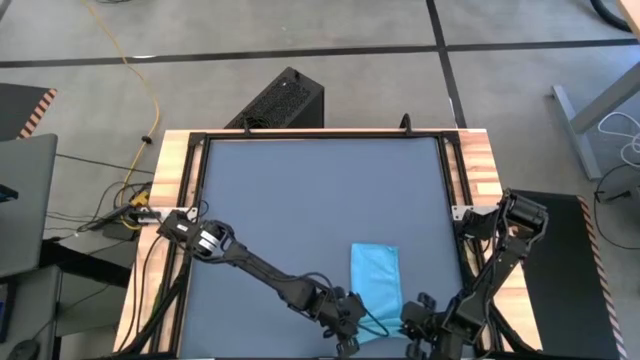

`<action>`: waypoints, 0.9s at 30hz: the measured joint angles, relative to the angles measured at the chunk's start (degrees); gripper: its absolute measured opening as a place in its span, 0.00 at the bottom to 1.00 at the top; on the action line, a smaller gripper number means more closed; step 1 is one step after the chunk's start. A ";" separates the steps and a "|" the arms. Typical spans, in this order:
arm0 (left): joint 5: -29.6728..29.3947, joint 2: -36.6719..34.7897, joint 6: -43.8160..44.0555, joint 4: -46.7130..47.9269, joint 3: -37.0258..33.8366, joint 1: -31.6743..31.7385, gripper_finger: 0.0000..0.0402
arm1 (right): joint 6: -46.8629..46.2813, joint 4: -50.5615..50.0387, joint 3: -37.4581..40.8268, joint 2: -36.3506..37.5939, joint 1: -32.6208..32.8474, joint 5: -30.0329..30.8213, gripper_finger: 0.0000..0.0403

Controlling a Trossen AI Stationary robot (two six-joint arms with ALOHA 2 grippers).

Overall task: Roll towel
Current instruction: Roll the blue microfiber towel

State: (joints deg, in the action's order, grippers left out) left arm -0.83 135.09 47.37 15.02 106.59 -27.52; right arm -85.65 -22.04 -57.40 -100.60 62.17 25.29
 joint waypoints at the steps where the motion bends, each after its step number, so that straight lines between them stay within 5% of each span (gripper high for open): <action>1: 0.01 0.00 -2.13 -0.82 -0.01 -0.14 0.12 | -0.02 -0.02 0.16 -0.01 0.00 -0.28 0.14; 13: -1.75 -0.04 -18.78 -0.90 0.99 -1.15 0.27 | 0.01 -1.61 0.59 -0.01 -0.88 -1.14 0.15; 21: -14.72 -0.04 -37.92 3.83 3.26 -6.70 0.27 | 0.03 -1.43 0.59 -0.01 -3.61 -0.71 0.15; 27: -22.46 -0.04 -44.58 8.23 3.26 -9.07 0.27 | 0.05 -1.25 0.59 -0.04 -4.20 -0.71 0.15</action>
State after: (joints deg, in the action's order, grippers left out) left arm -23.29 135.04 2.79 23.26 109.84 -36.60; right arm -85.60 -23.29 -56.82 -100.64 57.98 24.58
